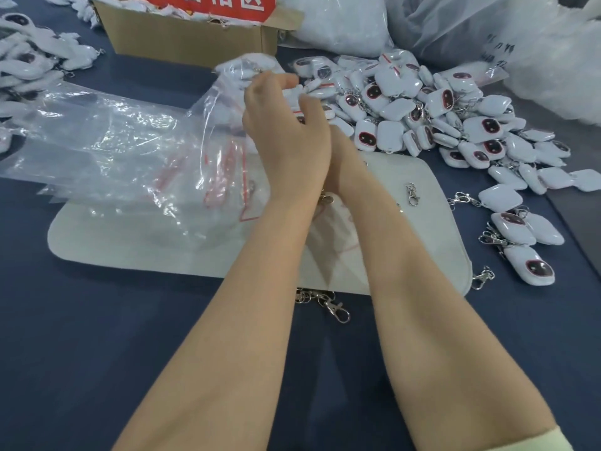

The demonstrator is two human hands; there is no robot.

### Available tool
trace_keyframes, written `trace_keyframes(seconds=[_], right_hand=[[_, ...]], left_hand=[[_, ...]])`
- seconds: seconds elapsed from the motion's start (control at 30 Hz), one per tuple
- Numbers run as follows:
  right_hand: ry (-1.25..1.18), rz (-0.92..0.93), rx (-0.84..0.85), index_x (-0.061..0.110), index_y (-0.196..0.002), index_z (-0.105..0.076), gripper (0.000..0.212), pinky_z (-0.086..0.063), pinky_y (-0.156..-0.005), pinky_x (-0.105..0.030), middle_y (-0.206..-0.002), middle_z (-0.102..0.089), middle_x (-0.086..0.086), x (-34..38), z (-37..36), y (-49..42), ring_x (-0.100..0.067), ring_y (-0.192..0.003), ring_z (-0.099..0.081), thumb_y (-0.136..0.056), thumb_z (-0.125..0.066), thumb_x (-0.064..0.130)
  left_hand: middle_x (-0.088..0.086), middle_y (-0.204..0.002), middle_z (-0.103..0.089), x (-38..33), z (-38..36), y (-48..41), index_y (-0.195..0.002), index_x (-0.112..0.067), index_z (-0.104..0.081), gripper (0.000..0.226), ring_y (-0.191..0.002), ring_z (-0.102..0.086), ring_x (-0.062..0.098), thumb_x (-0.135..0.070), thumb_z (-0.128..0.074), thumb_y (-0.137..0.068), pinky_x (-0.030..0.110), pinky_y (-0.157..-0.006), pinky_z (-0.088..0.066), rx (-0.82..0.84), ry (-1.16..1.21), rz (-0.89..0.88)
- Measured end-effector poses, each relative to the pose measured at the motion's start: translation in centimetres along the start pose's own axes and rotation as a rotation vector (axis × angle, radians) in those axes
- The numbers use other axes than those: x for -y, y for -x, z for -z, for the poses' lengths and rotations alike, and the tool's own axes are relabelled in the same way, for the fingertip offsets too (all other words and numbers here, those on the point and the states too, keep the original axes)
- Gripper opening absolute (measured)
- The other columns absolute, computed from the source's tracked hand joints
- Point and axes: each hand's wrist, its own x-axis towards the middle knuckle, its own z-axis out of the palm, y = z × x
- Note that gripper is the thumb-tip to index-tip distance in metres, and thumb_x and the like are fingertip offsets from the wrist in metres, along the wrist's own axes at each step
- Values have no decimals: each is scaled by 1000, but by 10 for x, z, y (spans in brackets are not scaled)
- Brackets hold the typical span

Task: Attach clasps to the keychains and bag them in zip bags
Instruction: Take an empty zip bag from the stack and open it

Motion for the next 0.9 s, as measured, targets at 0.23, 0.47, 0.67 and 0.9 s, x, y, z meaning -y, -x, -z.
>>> trace_keyframes(seconds=[0.23, 0.47, 0.67, 0.9], right_hand=[[-223, -241, -259, 17, -72, -58, 15, -31, -54, -20, -55, -44, 9, -37, 29, 6, -6, -54, -38, -86, -60, 17], [-107, -285, -327, 12, -91, -65, 19, -32, -67, -22, -84, -64, 2, -47, 11, 10, -12, -81, -55, -95, -53, 26], [7, -243, -351, 14, -109, -67, 23, -38, -80, -25, -112, -66, -7, -49, 4, 5, -21, -103, -59, -93, -55, 25], [-91, -226, -357, 15, -99, -69, 15, -42, -75, -22, -91, -69, 1, -46, 3, 7, -12, -87, -60, -91, -58, 22]], left_hand=[[3, -112, -52, 29, -19, 26, -118, -6, -49, 25, -92, -56, 17, -13, -48, -94, 20, -79, -45, 190, 30, 111], [4, -102, -65, 40, -26, 26, -113, -12, -57, 24, -98, -59, 24, -14, -46, -92, 29, -82, -44, 328, -162, 149], [4, -100, -65, 42, -28, 19, -112, -10, -57, 25, -97, -59, 24, -10, -45, -90, 26, -77, -41, 262, -145, 173], [4, -107, -64, 40, -27, 20, -112, -9, -57, 24, -98, -59, 21, -12, -46, -91, 27, -81, -44, 238, -118, 125]])
